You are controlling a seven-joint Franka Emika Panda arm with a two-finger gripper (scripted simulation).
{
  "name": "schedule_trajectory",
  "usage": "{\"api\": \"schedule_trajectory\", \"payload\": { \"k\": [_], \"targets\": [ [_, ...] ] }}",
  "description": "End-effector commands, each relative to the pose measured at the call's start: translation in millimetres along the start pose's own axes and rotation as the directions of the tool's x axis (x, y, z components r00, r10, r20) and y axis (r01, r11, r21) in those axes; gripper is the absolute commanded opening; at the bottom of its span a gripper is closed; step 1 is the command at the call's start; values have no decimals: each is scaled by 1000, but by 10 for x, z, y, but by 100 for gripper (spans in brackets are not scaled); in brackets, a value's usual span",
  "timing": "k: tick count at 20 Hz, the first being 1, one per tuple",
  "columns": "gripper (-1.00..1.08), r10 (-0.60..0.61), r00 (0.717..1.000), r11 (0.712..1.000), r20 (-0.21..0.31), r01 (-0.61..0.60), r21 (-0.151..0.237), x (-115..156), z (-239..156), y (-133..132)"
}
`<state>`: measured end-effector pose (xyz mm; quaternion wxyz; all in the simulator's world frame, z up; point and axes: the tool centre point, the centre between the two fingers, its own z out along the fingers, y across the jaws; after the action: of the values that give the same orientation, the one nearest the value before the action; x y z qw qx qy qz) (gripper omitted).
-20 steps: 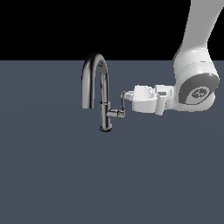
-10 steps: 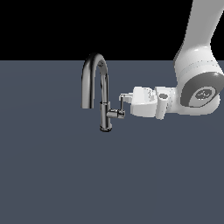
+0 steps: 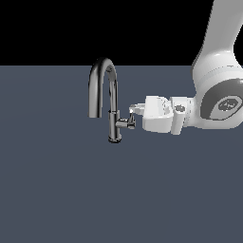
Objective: Turn on the faucet by rotating a designated handle.
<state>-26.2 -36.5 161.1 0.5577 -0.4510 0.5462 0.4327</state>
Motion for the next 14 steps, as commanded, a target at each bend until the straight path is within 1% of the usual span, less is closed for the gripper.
{"api": "schedule_trajectory", "payload": {
  "k": [1,7,8,9,14],
  "targets": [
    [-100,17,1000,1000,0,-17,0,127,-25,159],
    [-100,19,1000,1000,3,-19,-7,293,3,429],
    [-100,19,1000,1000,3,-19,-7,293,3,429],
    [-100,-8,1000,1000,-4,8,12,185,-74,280],
    [-100,2,1000,1000,-1,-2,5,462,-44,372]
  ]
}}
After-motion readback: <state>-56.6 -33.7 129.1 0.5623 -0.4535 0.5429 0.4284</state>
